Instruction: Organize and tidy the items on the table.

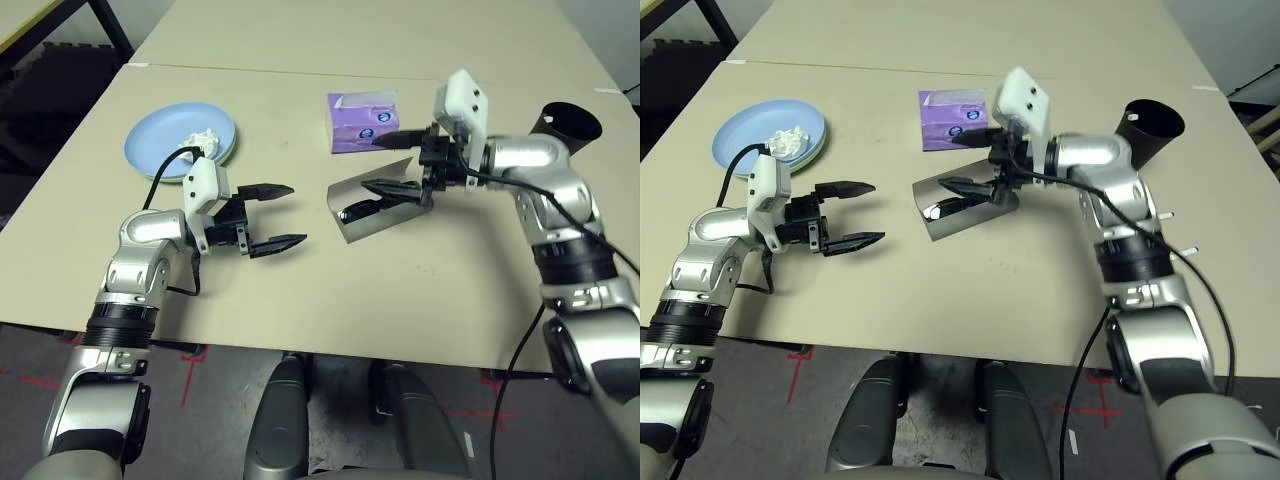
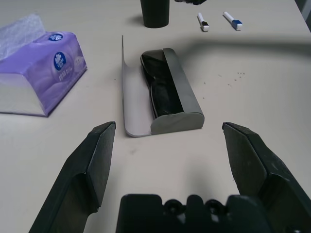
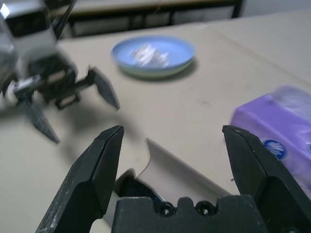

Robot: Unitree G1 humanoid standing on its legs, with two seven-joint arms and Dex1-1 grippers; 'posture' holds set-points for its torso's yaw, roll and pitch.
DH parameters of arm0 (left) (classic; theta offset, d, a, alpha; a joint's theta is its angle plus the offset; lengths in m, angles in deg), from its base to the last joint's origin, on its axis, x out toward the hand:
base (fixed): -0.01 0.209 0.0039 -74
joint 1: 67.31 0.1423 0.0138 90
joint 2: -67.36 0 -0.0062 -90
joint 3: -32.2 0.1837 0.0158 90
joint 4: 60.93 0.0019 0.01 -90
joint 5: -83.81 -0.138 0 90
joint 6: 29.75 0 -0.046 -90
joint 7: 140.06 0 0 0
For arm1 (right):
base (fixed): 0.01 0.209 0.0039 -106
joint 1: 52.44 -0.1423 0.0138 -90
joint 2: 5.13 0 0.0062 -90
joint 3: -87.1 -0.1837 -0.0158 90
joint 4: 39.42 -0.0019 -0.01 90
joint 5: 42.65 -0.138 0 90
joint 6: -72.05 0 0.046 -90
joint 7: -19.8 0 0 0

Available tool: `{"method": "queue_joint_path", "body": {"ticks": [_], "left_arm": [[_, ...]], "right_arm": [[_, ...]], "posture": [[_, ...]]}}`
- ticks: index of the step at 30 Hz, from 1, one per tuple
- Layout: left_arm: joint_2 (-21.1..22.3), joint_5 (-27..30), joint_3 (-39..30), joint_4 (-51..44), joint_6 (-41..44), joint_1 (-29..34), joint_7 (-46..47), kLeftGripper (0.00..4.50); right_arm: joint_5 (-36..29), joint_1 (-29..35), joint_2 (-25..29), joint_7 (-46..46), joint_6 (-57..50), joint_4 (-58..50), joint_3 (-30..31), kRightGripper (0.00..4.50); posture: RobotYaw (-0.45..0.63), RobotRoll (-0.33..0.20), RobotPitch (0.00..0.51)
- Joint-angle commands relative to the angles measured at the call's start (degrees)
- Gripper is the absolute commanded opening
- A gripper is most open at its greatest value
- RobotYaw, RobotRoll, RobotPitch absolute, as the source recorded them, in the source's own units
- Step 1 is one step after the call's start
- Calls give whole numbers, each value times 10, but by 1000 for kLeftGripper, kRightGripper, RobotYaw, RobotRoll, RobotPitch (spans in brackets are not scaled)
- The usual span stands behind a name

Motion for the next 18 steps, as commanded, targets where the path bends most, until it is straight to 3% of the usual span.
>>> {"method": "queue_joint_path", "body": {"ticks": [1, 7, 11, 18], "left_arm": [[-1, -7, 5, 27, -11, -8, -13, 4500], [-12, -13, 8, 71, -30, -33, -21, 4500], [-21, -18, 8, 101, -47, -46, -21, 4500], [-27, -23, 6, 121, -66, -52, -22, 4500]], "right_arm": [[-19, 48, -13, -55, 59, -22, -31, 4481], [-48, 117, 7, -46, 124, 4, -48, 4481], [-39, 153, 60, 36, 225, 67, -37, 4481], [-46, 155, 115, 102, 289, 121, -26, 4481]], "posture": [[178, 0, 207], [167, 0, 214], [163, 0, 216], [163, 0, 216]]}}
